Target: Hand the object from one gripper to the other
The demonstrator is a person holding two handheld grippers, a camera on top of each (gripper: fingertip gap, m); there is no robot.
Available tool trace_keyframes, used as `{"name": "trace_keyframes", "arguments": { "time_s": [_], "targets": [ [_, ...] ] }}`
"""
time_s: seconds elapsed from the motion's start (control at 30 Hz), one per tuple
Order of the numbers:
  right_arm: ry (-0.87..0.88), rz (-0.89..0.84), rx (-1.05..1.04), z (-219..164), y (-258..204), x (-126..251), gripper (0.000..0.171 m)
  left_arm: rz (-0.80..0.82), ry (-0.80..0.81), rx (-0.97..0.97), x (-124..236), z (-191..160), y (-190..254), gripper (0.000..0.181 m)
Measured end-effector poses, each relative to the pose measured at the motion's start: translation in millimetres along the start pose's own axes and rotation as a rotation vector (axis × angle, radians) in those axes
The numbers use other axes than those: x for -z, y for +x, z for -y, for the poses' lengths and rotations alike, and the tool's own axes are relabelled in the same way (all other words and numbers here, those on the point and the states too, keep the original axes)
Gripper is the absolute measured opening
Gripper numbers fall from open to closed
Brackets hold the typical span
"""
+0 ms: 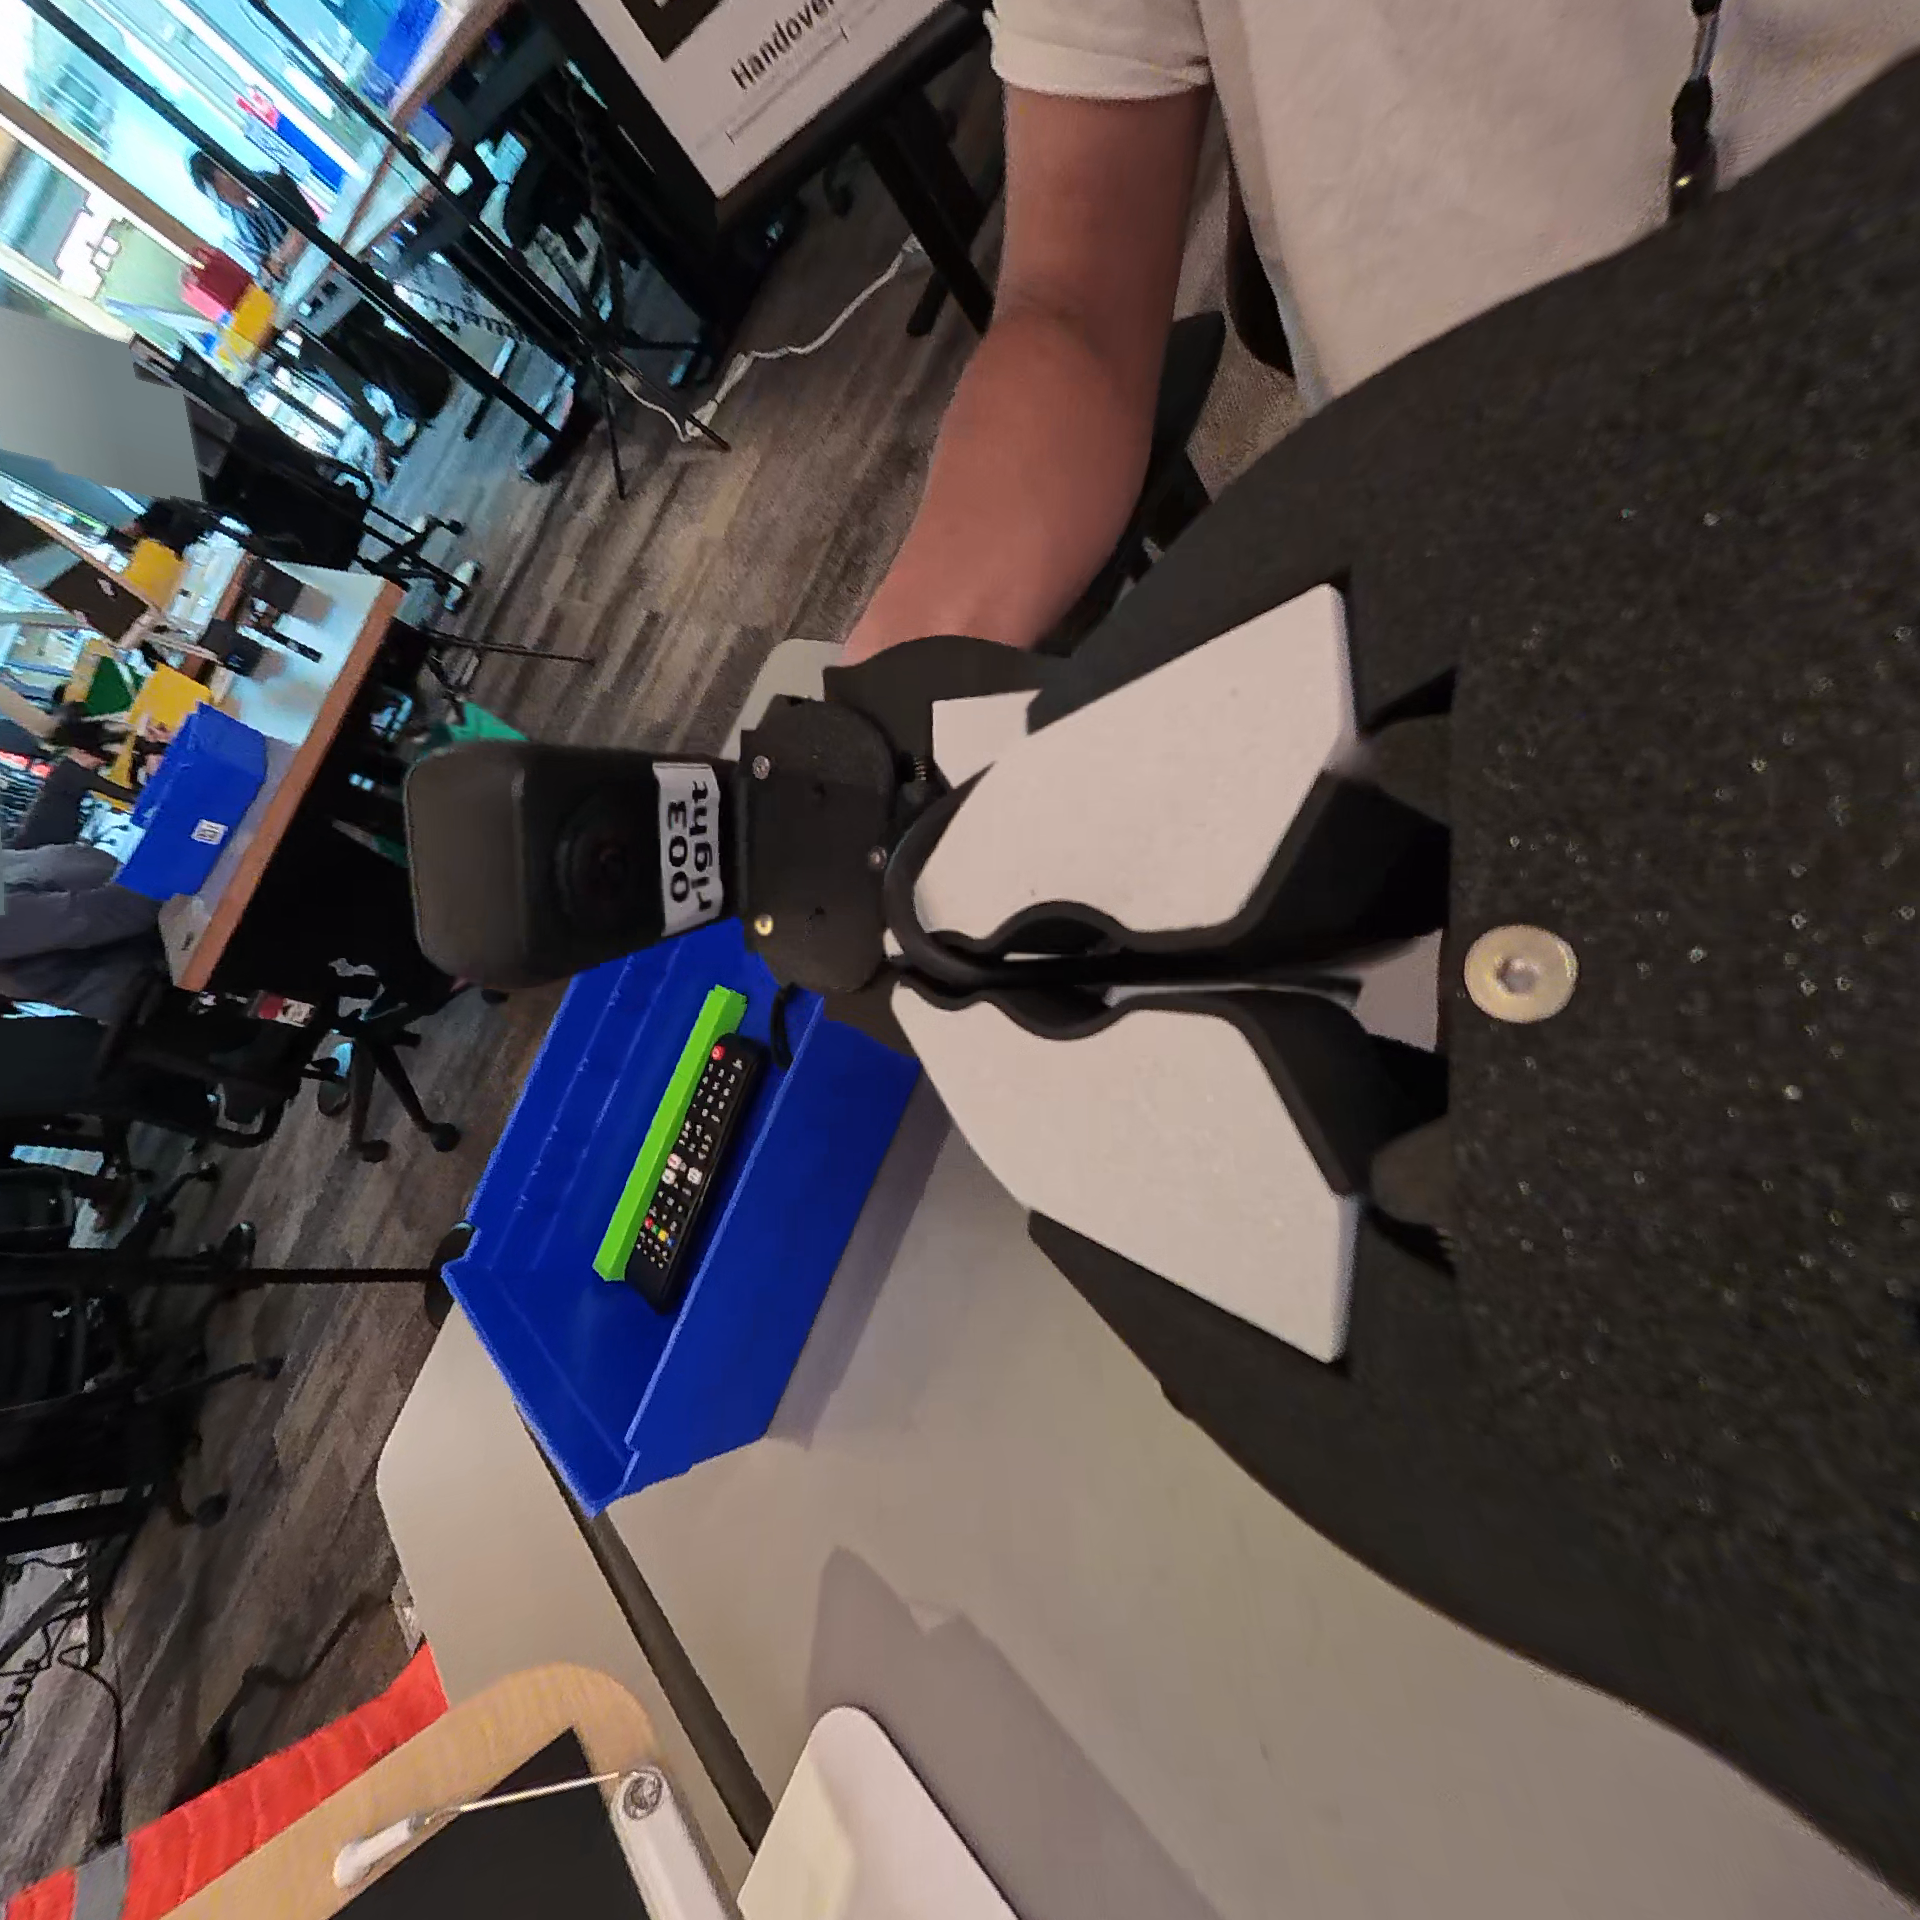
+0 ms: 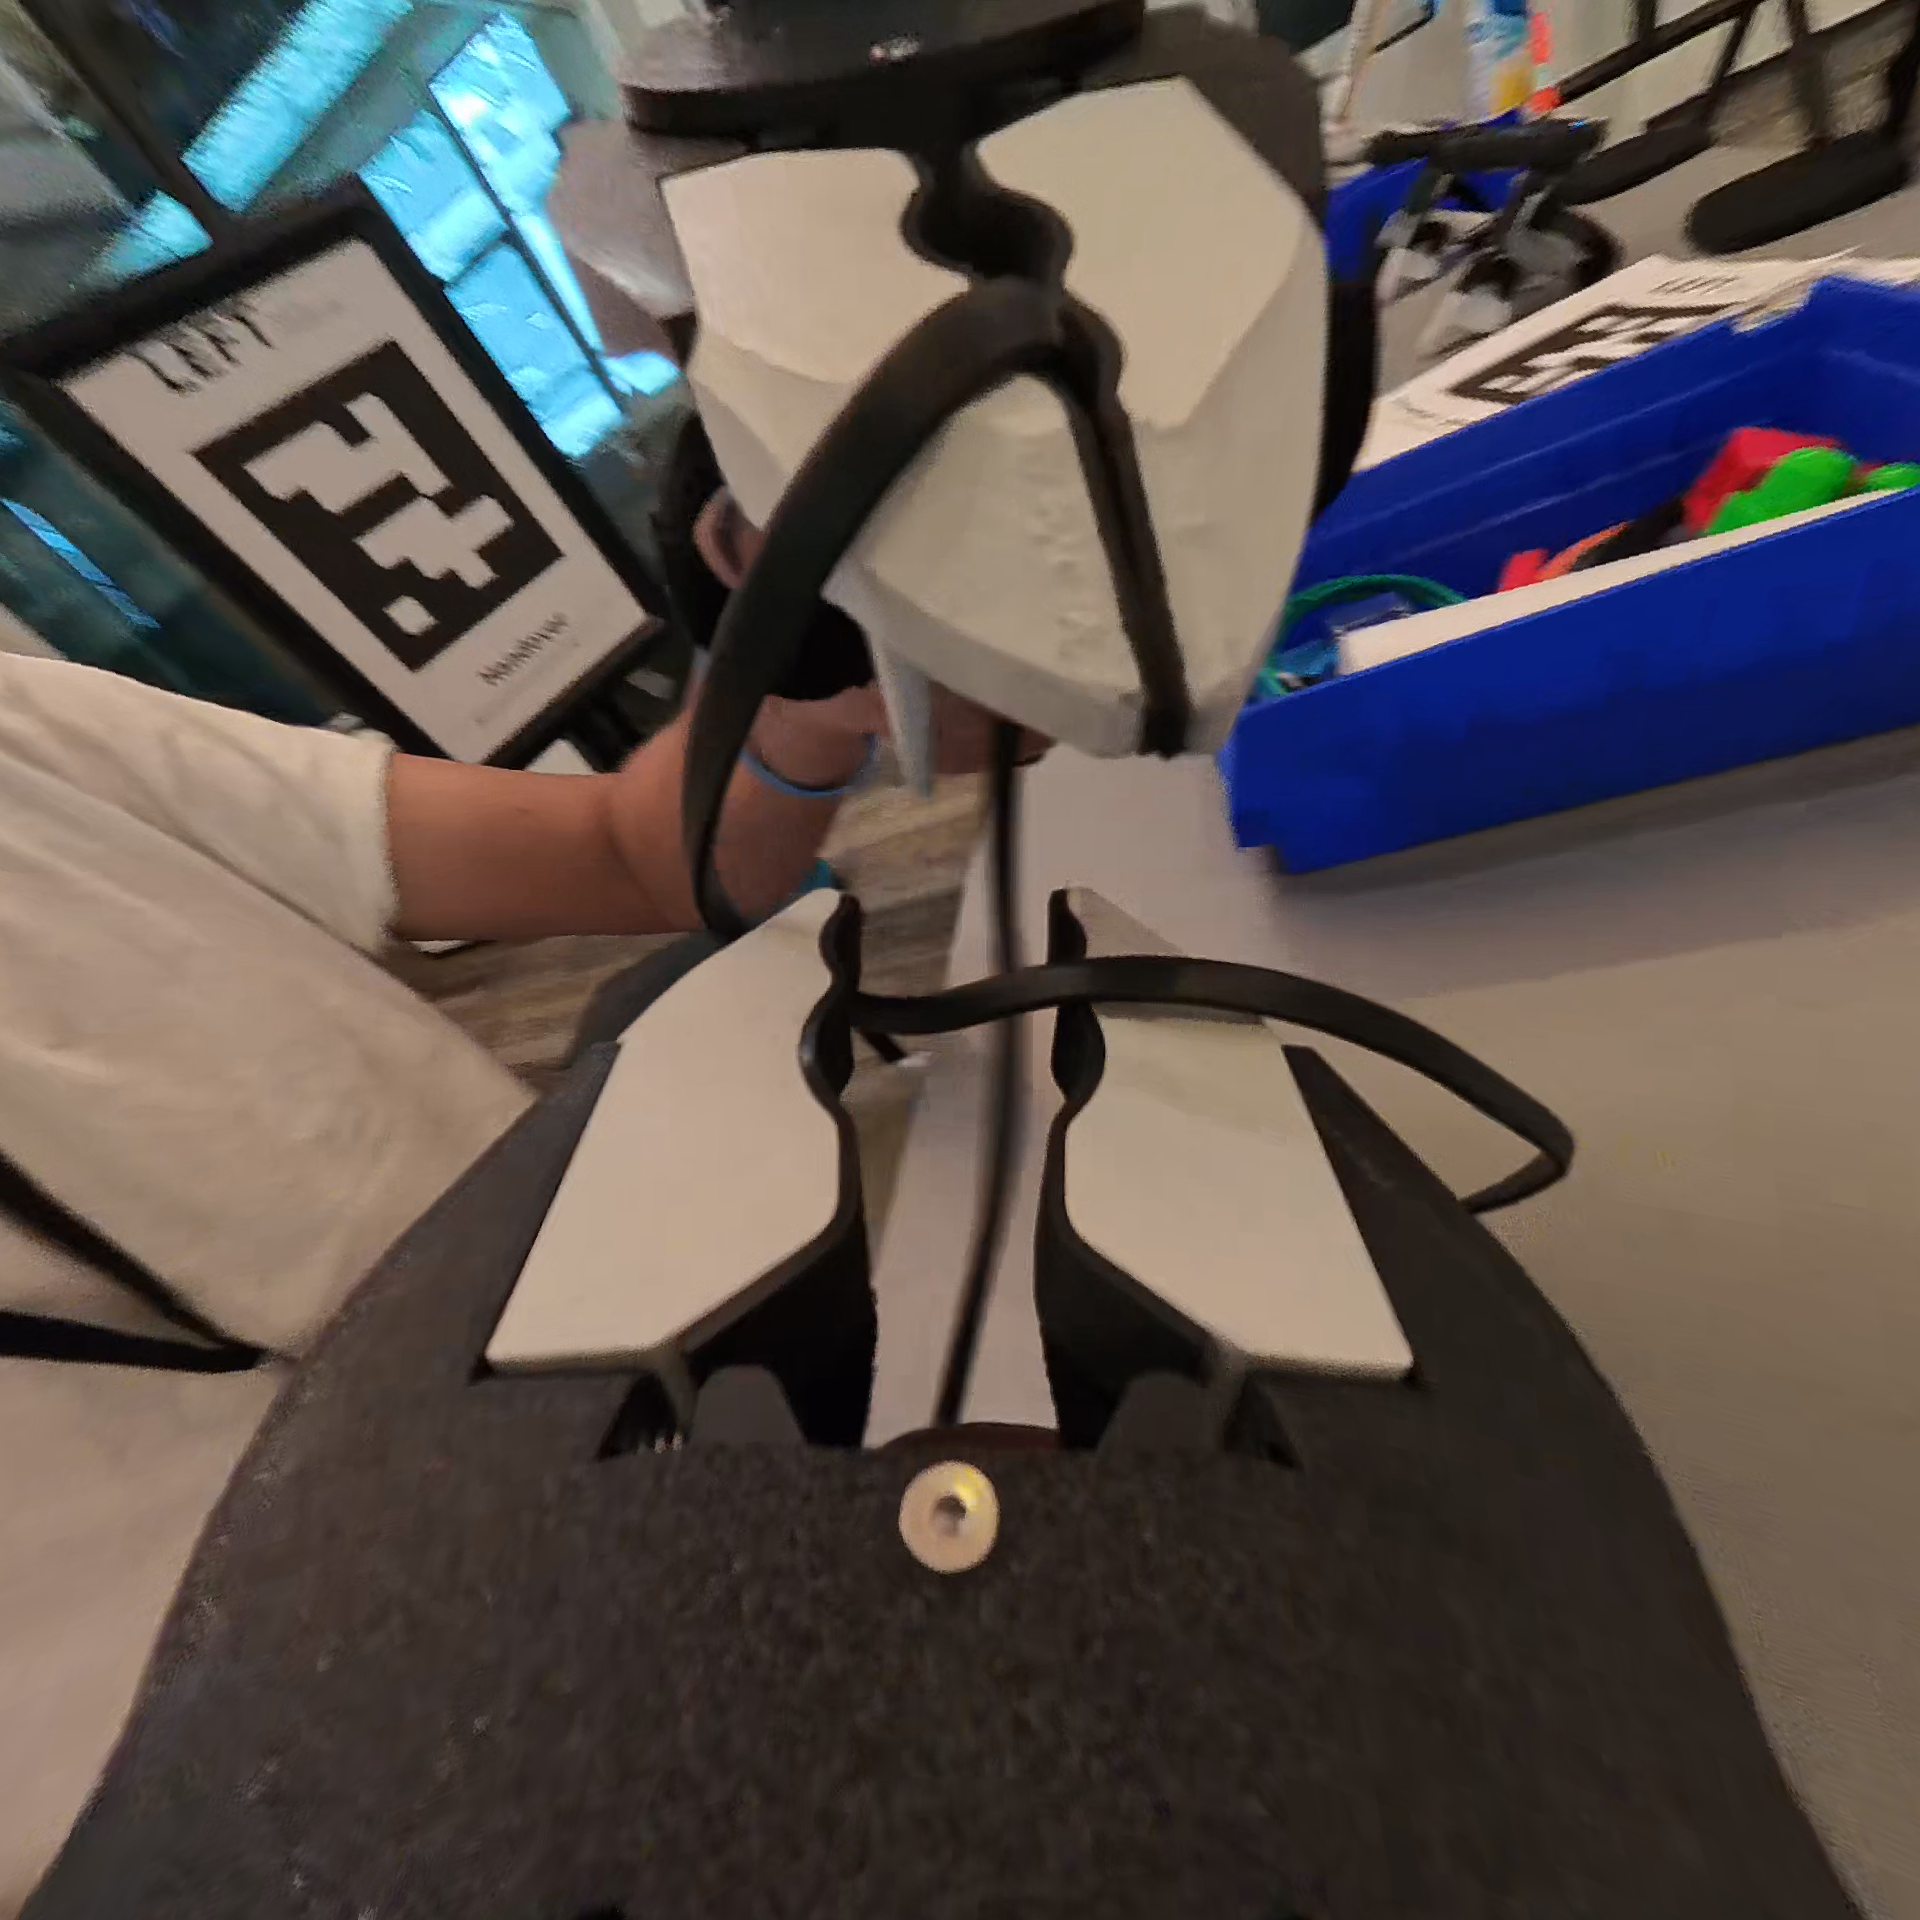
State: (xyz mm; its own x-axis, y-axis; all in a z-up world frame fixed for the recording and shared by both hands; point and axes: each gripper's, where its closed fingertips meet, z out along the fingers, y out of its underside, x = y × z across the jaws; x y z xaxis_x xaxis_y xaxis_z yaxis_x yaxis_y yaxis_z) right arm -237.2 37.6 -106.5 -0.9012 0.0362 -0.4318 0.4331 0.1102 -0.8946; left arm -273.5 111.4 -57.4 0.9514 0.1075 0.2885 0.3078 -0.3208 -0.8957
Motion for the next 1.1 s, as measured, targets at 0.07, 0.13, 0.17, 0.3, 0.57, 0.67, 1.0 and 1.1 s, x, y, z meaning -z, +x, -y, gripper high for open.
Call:
{"name": "trace_keyframes", "arguments": {
  "time_s": [0.07,0.13,0.17,0.3,0.57,0.67,1.0,1.1],
  "targets": [
    [0.034,0.1,-0.038,3,-11,-1,0.035,-0.007,-0.024,-0.015,-1,-2,0,0.0],
    [0.055,0.121,-0.065,5,-11,-4,0.036,-0.014,-0.039,-0.021,-3,-3,1,0.0],
    [0.049,0.084,-0.068,3,-3,-5,0.037,-0.021,-0.044,-0.013,-5,-4,2,0.0],
    [-0.008,-0.048,-0.048,-9,20,-8,0.04,-0.012,-0.068,-0.044,-9,-4,5,0.0],
    [-0.032,-0.158,0.065,-8,29,-4,0.006,-0.024,-0.062,-0.013,-15,1,6,0.0],
    [-0.035,-0.178,0.082,-5,31,2,0.006,-0.006,-0.032,-0.011,-11,5,2,0.0],
    [-0.273,-0.6,0.315,-1,58,66,0.005,0.083,-0.01,0.047,37,-50,-34,0.037],
    [-0.365,-0.731,0.42,5,56,85,0.005,0.121,-0.041,0.106,48,-89,-51,0.039]
  ]
}}
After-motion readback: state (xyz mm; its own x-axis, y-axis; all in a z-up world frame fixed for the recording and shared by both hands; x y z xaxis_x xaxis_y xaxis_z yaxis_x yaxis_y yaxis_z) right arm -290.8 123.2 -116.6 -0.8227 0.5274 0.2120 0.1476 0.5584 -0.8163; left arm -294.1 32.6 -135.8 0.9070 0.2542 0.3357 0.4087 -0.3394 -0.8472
